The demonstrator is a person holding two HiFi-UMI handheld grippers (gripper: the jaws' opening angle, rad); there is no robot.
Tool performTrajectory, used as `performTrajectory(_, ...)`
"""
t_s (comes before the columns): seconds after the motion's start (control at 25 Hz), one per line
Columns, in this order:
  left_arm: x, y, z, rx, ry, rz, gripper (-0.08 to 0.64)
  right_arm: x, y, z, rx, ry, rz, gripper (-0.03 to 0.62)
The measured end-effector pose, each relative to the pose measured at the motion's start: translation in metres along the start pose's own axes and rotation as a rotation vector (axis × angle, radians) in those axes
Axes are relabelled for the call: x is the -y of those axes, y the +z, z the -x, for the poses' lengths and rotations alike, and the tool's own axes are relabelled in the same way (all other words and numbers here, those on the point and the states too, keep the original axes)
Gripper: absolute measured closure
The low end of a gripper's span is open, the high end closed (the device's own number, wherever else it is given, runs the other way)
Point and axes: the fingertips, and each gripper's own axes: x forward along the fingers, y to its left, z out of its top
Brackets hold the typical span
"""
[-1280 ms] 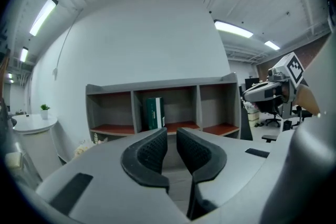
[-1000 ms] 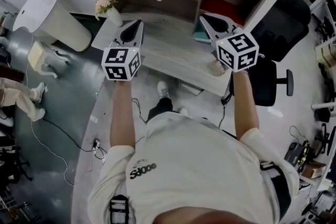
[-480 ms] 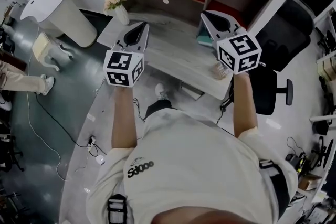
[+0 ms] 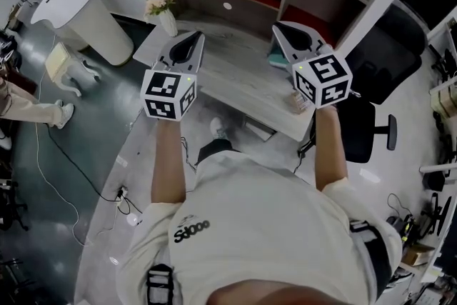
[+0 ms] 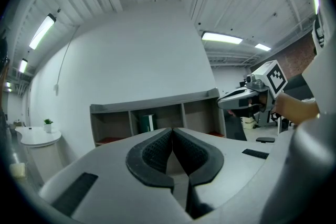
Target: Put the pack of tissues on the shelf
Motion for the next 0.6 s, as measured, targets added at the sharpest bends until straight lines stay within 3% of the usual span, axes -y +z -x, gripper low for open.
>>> performTrajectory(0.6, -0.002, -0.012, -0.016, -0.044, -0.022, 0.004, 0.540, 0.008, -0.013, -0.013, -0.022, 0.002, -0.022, 0.586)
